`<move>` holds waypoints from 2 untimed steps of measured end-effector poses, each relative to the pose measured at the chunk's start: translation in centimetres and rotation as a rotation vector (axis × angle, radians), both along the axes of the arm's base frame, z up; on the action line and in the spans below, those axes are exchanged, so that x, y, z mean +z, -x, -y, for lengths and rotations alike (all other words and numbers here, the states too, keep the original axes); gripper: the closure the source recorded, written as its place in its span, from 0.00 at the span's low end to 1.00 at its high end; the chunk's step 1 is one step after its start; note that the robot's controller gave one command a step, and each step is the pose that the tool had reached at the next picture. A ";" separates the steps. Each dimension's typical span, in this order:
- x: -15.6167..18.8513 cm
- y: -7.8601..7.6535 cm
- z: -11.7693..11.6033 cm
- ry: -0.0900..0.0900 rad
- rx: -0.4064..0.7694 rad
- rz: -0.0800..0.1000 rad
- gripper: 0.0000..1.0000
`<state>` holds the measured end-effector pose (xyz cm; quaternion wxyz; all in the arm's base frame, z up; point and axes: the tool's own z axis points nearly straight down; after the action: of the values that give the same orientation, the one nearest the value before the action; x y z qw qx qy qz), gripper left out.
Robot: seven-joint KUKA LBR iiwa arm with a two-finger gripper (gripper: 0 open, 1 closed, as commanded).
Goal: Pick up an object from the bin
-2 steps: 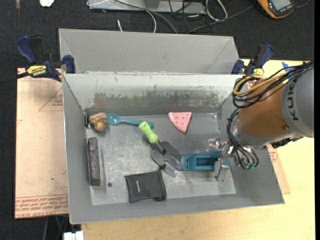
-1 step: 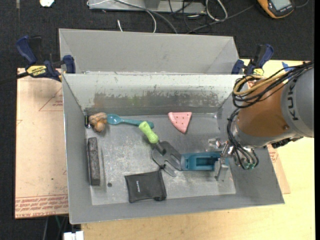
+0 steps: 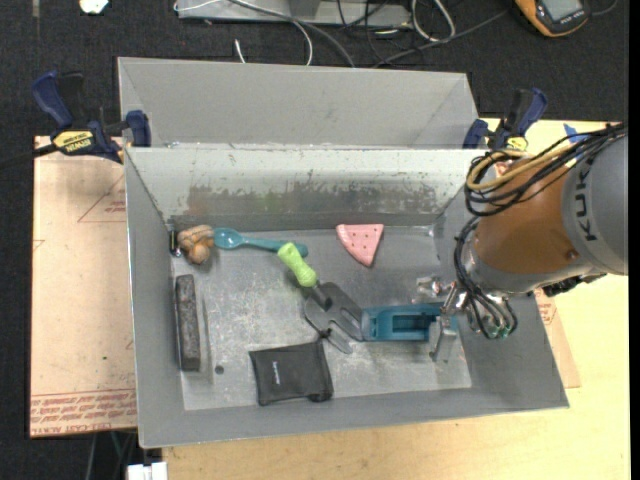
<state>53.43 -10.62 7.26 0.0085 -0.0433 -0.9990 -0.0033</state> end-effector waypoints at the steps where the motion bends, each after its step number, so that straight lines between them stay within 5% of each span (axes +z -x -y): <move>1: 0.0 0.0 0.0 0.000 0.000 0.000 1.00; 2: 0.0 0.0 0.0 0.000 0.000 0.000 1.00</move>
Offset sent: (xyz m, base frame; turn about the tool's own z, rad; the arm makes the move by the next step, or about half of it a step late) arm 0.0000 0.0000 0.0000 0.0000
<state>53.43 -10.62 7.26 0.0085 -0.0433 -0.9990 -0.0032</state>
